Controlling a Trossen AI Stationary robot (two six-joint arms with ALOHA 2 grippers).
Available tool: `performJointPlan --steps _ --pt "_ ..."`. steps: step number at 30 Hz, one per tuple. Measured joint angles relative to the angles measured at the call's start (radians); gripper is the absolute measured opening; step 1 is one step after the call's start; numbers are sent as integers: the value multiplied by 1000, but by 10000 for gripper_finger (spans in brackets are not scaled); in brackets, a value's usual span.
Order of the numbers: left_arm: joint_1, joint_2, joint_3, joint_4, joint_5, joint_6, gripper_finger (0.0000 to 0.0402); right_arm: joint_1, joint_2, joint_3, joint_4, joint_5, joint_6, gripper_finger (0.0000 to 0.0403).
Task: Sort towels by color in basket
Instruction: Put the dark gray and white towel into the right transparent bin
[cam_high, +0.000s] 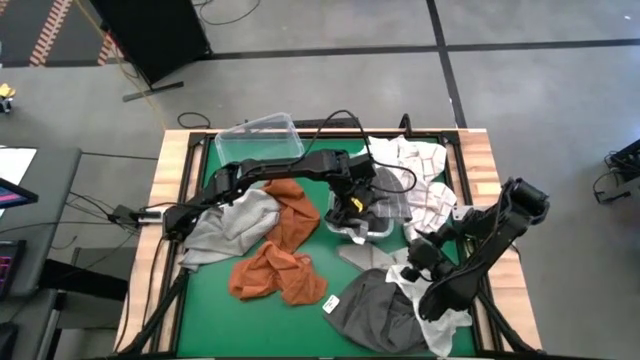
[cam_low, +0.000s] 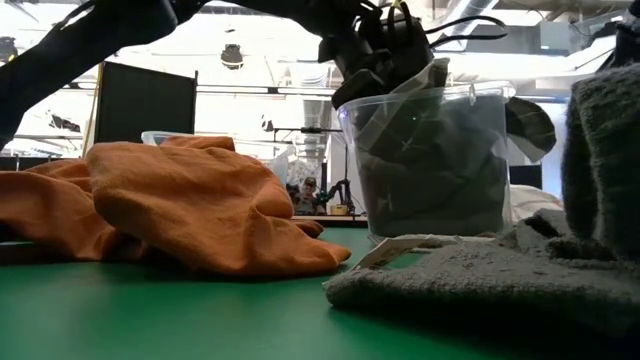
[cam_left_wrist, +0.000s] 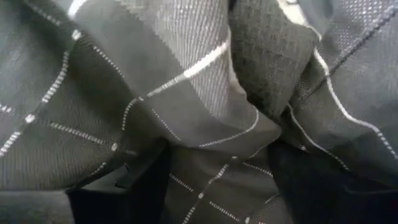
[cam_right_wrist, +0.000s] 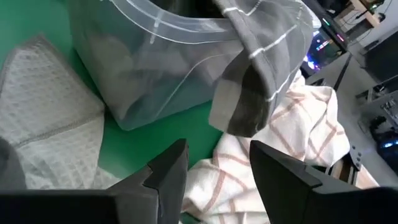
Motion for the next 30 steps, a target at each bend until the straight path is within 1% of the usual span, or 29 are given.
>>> performJointPlan --steps 3,10,17,19,20,22,24,25,26,30 --pt "-2 0 0 -1 -4 9 258 -33 0 -5 1 13 -19 206" --pt "-3 0 0 -1 -4 13 258 -142 0 -27 0 102 -50 199" --pt "-3 0 0 -2 -4 29 258 -272 0 -27 0 120 -150 185" --pt "-3 0 0 -1 -4 36 258 -298 0 -27 0 128 -176 167" --pt "-3 -3 -1 -2 -4 41 258 -312 0 -27 0 129 -190 151" --pt "-3 -6 -1 4 -9 46 258 -332 0 -26 0 128 -216 104" --pt "-3 -16 -3 8 -16 49 258 -341 1 -15 -1 126 -241 42" --pt "-3 -17 -3 16 -24 51 258 -340 1 -6 -1 127 -258 23" --pt "-3 -21 -2 24 -24 51 258 -340 1 6 -1 128 -272 18" --pt "-3 -34 37 23 -23 42 258 -353 -15 57 0 129 -327 21"
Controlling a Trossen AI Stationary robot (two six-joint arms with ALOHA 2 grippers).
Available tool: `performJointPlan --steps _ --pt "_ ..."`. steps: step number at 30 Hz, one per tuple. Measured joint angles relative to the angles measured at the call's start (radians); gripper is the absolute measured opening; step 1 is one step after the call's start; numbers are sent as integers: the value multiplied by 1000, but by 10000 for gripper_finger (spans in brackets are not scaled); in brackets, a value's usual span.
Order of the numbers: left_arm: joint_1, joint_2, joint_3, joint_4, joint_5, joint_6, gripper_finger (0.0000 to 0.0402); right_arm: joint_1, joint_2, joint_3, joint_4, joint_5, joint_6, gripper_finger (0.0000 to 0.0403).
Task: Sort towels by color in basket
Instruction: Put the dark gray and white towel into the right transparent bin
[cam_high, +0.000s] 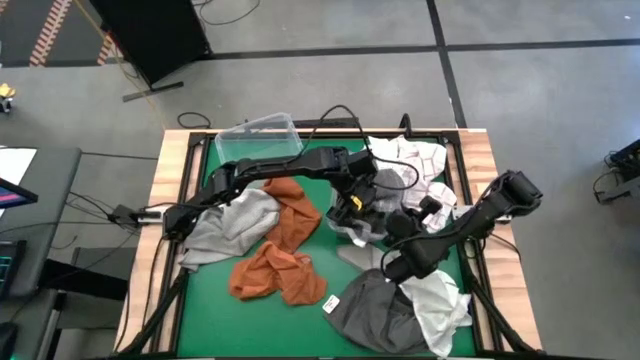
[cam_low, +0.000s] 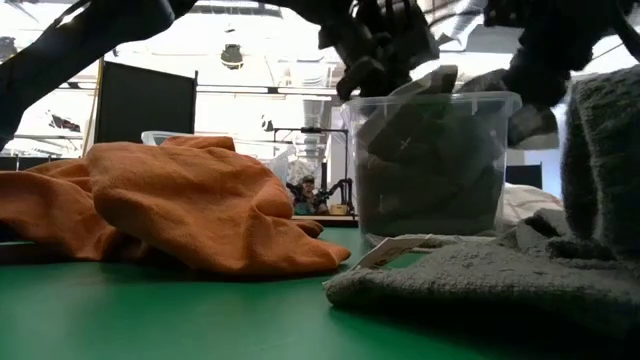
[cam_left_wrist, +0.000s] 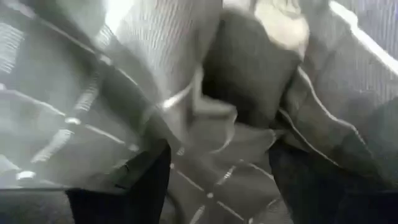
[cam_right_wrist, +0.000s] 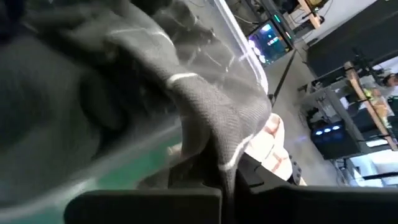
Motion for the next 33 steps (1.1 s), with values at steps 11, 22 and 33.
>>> performJointPlan --steps 11,22,33 --pt "-3 -137 37 38 -4 -60 258 -43 -95 164 2 -29 -230 16" --pt "42 -507 37 -57 -117 -172 258 -168 -182 274 258 -192 -683 19" --pt "89 -788 32 -278 -159 -390 258 -415 -188 274 514 -518 -979 19"
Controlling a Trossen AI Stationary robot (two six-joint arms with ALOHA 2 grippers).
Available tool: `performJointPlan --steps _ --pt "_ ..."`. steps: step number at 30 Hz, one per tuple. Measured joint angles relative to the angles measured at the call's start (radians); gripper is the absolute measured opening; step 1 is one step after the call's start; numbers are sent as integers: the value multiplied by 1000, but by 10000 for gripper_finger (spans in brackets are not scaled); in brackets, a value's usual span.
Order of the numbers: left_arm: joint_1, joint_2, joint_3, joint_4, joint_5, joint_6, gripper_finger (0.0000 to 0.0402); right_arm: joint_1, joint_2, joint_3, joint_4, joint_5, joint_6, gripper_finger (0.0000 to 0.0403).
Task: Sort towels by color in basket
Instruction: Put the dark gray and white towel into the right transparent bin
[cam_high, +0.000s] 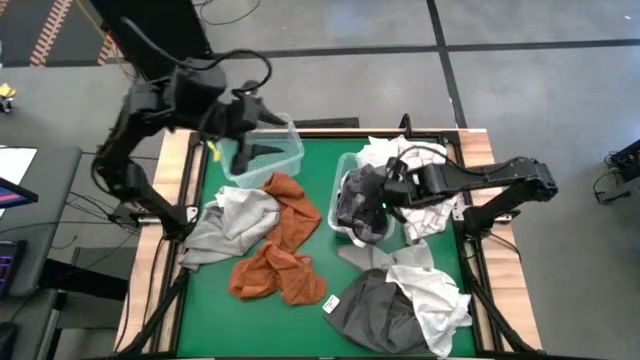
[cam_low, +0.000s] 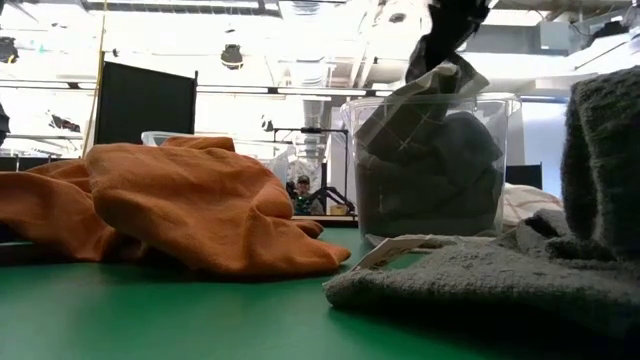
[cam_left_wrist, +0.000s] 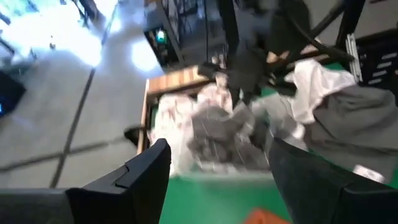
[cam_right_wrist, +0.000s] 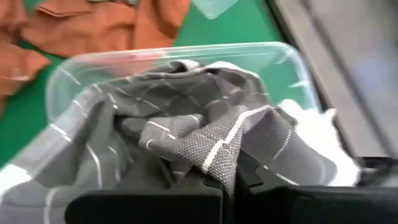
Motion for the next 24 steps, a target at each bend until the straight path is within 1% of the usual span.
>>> performJointPlan --steps 4,8,12,16,20,24 --pt "-4 -82 -95 -38 -6 -38 258 -79 1 -24 79 -133 -35 20" --pt "-7 -177 -276 -2 -6 -56 258 -137 6 -87 141 -247 -51 20" --pt "-8 -262 -518 101 -9 -73 258 -180 31 -168 162 -308 -52 20" --pt "-9 -342 -733 203 -7 -99 258 -212 65 -255 256 -380 -54 20" --pt "-17 -406 -915 272 -7 -132 259 -235 127 -329 377 -467 -73 20" --pt "-29 -461 -1056 330 -6 -158 259 -257 208 -352 419 -509 -82 20"
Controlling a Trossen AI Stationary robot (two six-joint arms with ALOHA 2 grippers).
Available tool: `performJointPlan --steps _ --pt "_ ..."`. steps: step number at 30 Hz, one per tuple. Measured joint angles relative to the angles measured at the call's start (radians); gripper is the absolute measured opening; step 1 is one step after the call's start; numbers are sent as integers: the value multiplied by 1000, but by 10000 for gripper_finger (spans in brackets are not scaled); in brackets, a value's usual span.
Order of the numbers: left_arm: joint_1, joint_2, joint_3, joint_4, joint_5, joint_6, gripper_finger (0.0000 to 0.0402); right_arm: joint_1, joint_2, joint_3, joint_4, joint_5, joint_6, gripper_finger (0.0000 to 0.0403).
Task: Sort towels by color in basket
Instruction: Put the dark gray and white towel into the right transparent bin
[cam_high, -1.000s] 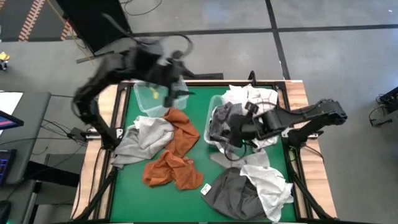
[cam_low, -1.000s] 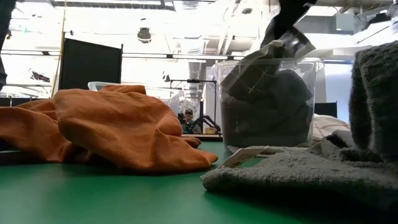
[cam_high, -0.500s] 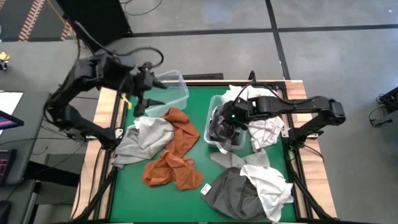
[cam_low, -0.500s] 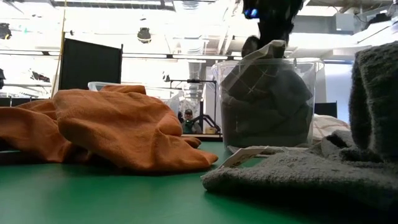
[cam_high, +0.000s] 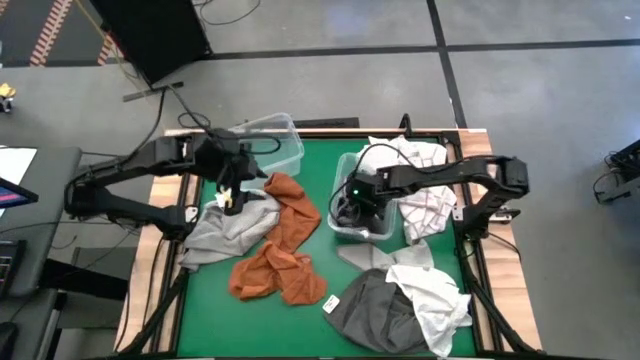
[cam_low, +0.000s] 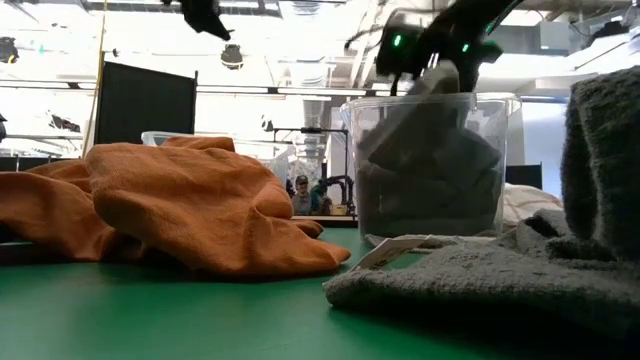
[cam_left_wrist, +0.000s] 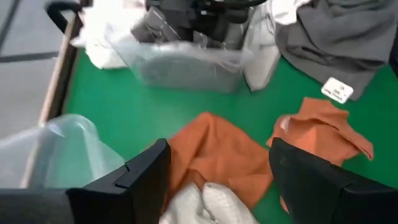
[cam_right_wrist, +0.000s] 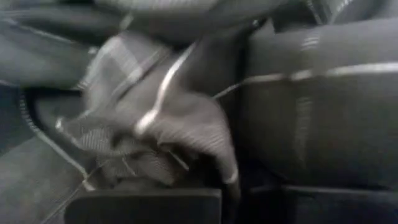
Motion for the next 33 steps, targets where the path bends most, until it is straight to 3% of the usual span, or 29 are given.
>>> performJointPlan --steps 9,15,23,33 --pt "-31 -52 -136 25 0 -49 259 -31 131 4 24 -99 -9 48" --pt "-61 -58 -175 19 5 -61 258 -30 115 2 32 -102 4 70" --pt "-115 -59 -259 17 105 -97 258 -16 -42 -4 0 -105 12 112" --pt "-263 -37 -449 234 132 -151 258 44 -273 -3 0 -104 7 246"
